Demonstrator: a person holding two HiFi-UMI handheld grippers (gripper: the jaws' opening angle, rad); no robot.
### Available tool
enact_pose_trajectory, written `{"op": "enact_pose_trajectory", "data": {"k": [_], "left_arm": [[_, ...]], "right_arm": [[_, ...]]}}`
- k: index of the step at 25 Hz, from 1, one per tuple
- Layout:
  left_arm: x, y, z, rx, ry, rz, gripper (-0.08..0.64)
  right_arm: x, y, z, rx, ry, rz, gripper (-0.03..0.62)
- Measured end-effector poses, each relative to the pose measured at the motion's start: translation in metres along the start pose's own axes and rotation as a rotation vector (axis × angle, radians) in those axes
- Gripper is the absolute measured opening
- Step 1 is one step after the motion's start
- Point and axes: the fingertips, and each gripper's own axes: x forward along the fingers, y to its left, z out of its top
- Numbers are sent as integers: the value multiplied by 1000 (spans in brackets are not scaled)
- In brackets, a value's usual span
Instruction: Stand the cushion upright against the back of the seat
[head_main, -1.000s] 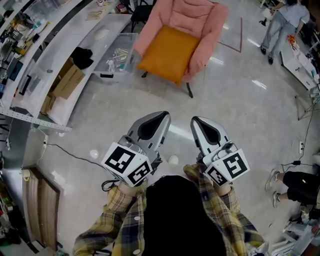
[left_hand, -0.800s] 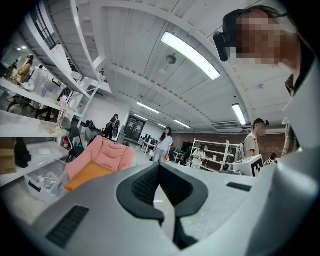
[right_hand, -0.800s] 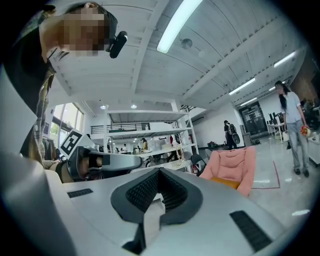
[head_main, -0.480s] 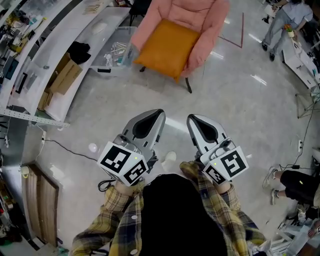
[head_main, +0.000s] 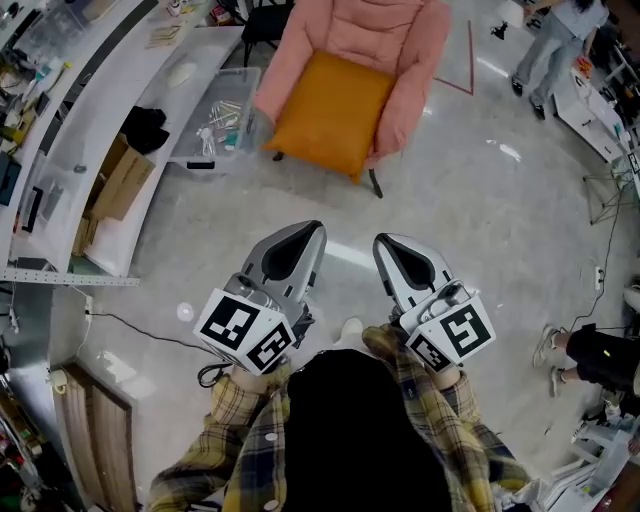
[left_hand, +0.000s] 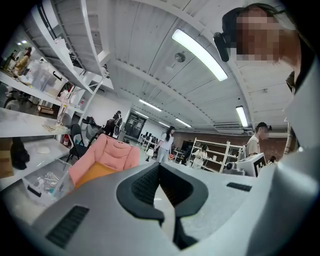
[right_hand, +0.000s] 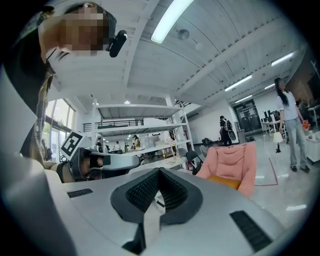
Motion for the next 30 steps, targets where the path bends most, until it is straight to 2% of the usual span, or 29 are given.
{"op": "enact_pose_trajectory", "data": {"k": [6, 13, 16, 22, 25, 30], "left_arm": [[11, 59, 26, 14, 35, -62, 5], [10, 125, 39, 31, 96, -84, 5], [12, 144, 37, 13, 113, -84, 5], [33, 174, 34, -31, 133, -64, 5], [48, 190, 37, -40, 129, -43, 5], [87, 217, 54, -25, 110, -26, 5]], "right_arm": [[70, 4, 18, 41, -64, -36, 18], [127, -6, 9, 85, -38, -130, 18], [140, -13, 1, 84, -2, -157, 18], [172, -37, 2, 125, 15, -155, 18], [185, -58, -6, 104, 60, -163, 18], [218, -94, 7, 82, 47, -136, 18]]}}
